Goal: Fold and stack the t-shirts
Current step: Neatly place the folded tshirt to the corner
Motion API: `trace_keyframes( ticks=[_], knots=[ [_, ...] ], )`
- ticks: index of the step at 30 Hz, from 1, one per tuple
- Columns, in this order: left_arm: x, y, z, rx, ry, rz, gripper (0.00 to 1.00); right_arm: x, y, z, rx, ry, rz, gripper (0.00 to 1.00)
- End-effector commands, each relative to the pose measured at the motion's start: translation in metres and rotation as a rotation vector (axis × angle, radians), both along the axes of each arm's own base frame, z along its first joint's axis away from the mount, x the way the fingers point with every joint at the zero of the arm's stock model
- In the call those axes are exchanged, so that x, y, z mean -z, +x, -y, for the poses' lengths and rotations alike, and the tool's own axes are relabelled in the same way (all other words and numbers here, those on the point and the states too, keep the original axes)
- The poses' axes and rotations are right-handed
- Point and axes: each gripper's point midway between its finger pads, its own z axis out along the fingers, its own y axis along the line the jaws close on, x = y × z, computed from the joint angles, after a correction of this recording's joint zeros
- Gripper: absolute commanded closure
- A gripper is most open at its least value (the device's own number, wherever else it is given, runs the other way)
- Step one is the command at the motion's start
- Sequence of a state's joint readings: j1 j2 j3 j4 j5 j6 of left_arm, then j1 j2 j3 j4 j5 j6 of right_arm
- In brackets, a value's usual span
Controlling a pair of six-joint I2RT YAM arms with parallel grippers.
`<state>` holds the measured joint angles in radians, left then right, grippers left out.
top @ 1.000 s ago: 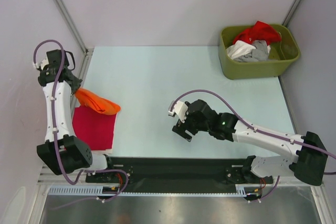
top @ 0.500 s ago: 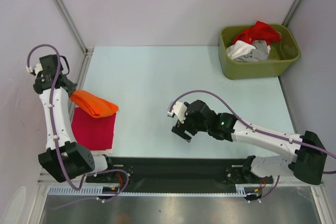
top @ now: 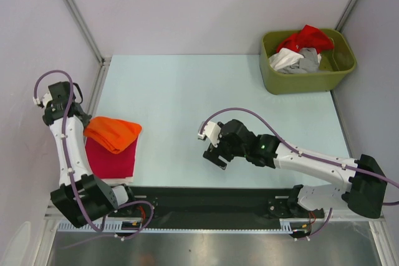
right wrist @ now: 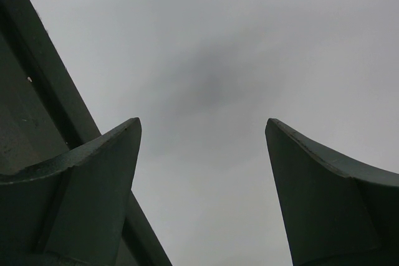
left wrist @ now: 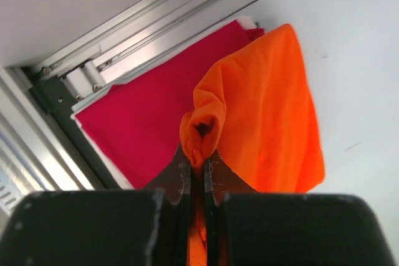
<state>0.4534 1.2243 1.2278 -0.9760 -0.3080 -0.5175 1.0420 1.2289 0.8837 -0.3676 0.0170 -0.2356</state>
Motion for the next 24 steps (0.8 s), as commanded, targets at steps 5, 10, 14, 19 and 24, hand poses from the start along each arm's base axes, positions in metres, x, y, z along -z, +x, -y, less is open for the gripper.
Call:
trace_keyframes(
  ticks=[5,10,14,19,24],
  knots=[
    [0.019,-0.04,-0.004,-0.127,0.008,-0.01,0.99,-0.023,0.005,-0.018,-0.008,0.068,0.023,0.14],
    [0.041,-0.063,0.004,-0.209,-0.029,-0.037,0.99,-0.021,0.002,-0.017,-0.006,0.07,0.017,0.14],
    [0.056,-0.082,0.006,-0.279,-0.047,-0.063,1.0,-0.021,0.002,-0.017,-0.009,0.069,0.022,0.14],
    [0.071,-0.103,0.004,-0.363,-0.039,-0.099,1.0,-0.021,-0.003,-0.019,-0.035,0.073,0.007,0.14],
    [0.069,-0.113,-0.005,-0.436,-0.015,-0.116,0.79,-0.021,-0.005,-0.019,-0.039,0.077,0.003,0.14]
  ],
)
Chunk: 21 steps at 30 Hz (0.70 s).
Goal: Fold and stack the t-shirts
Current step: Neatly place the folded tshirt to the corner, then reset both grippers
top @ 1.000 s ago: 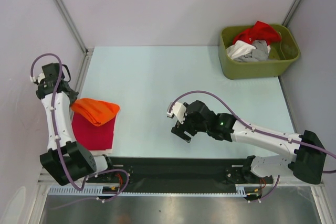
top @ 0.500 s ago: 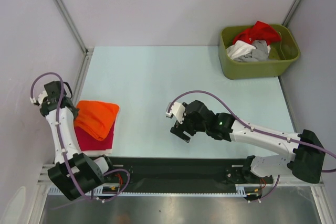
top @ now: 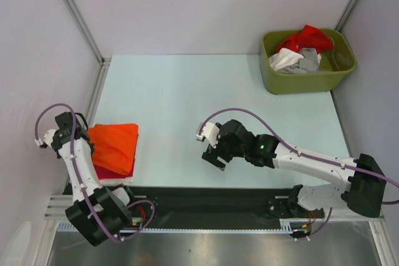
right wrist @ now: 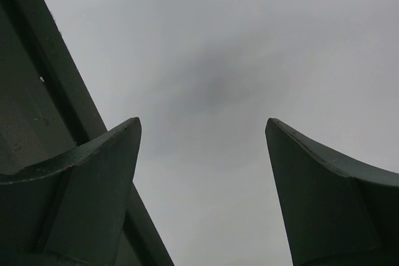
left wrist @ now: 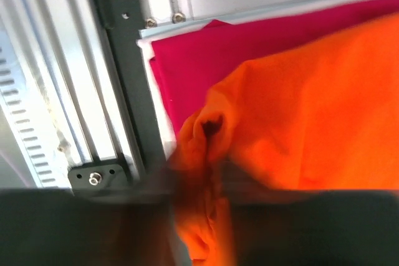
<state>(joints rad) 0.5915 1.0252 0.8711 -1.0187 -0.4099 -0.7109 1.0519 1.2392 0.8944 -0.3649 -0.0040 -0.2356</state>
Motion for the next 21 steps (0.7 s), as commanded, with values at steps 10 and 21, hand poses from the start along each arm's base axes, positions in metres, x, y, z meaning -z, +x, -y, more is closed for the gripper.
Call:
trace_keyframes(
  ticks=[10,21],
  knots=[
    [-0.045,0.034,0.006,0.077,0.092,0.115,0.0,-0.013,-0.012,-0.008,0.024,0.114,-0.065,0.13],
    [-0.046,0.135,0.332,1.196,-0.384,0.546,0.0,-0.012,-0.012,0.012,0.403,0.463,-0.276,0.02]
  ],
)
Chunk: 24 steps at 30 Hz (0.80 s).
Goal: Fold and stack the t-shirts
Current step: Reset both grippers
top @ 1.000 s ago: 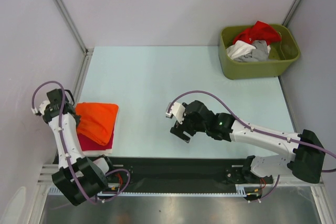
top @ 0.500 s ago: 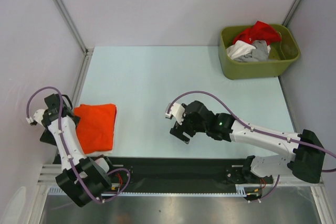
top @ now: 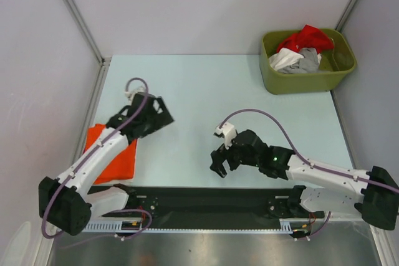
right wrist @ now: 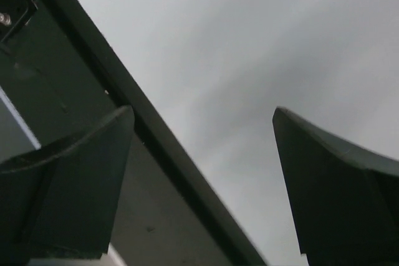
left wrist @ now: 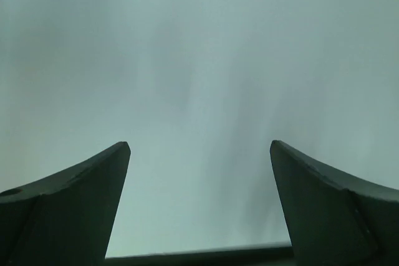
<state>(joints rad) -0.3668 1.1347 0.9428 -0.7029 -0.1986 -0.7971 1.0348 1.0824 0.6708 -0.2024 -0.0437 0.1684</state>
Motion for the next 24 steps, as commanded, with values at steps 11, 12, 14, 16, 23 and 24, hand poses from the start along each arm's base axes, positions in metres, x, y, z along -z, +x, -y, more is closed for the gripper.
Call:
trace_keyframes(
  ticks=[11,12,14,16,23,24],
  knots=[
    [-0.072,-0.109,0.172,0.686,-0.979,0.475,0.0,-0.003,0.02,0.083,0.759,0.876,-0.342,0.0],
    [-0.061,-0.116,0.168,0.688,-1.005,0.472,0.0,-0.014,0.018,0.087,0.751,0.967,-0.355,0.0],
    [-0.086,-0.128,0.159,0.716,-1.159,0.569,0.0,0.003,0.017,0.093,0.784,1.001,-0.388,0.0],
    [-0.086,-0.146,0.135,0.689,-1.276,0.646,0.0,0.018,0.016,0.091,0.84,0.995,-0.477,0.0],
    [-0.088,-0.18,0.11,0.7,-1.418,0.649,0.0,0.041,0.004,0.079,0.861,0.944,-0.625,0.0],
    [-0.095,-0.183,0.107,0.71,-1.434,0.675,0.0,0.04,0.003,0.077,0.85,0.945,-0.619,0.0]
  ],
)
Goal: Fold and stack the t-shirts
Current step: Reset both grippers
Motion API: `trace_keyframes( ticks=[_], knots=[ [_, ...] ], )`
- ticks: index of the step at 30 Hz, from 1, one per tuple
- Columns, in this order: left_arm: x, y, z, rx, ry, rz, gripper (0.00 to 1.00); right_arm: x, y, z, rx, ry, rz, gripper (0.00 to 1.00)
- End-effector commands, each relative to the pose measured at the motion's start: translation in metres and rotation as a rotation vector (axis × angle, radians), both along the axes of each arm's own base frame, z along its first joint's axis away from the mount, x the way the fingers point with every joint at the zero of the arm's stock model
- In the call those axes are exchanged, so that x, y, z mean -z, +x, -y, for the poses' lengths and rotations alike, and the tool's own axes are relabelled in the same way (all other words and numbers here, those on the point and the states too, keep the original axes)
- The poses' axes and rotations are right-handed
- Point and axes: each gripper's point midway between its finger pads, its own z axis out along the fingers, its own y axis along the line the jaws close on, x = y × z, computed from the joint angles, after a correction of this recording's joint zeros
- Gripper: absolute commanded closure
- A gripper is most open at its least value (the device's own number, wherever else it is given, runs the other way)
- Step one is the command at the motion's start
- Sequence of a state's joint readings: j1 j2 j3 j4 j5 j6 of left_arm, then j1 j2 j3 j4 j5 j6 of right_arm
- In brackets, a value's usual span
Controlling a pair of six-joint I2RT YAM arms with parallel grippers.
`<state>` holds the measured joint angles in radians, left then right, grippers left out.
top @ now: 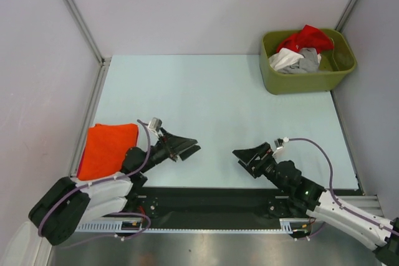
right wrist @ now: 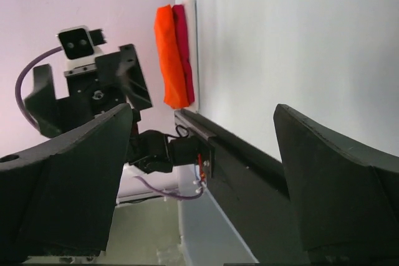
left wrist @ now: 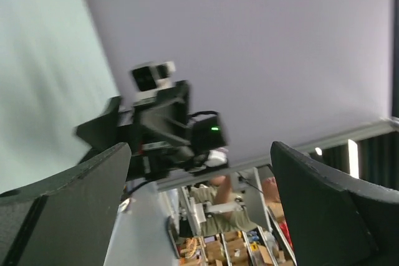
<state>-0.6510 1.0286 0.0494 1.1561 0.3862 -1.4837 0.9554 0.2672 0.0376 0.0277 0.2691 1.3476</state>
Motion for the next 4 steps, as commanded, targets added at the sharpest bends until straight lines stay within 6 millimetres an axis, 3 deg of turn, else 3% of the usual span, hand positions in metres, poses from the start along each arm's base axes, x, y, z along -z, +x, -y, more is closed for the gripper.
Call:
trace_keyframes(
  ticks=[1,4],
  knots=[
    [-0.053,-0.079,-0.056,0.052,-0.314,0.306,0.0,0.038,-0.009,-0.002,-0.008,-0.004,-0.033,0.01],
    [-0.074,-0.093,-0.068,0.066,-0.4,0.377,0.0,-0.004,-0.019,-0.016,-0.078,0.082,0.138,0.0]
  ],
)
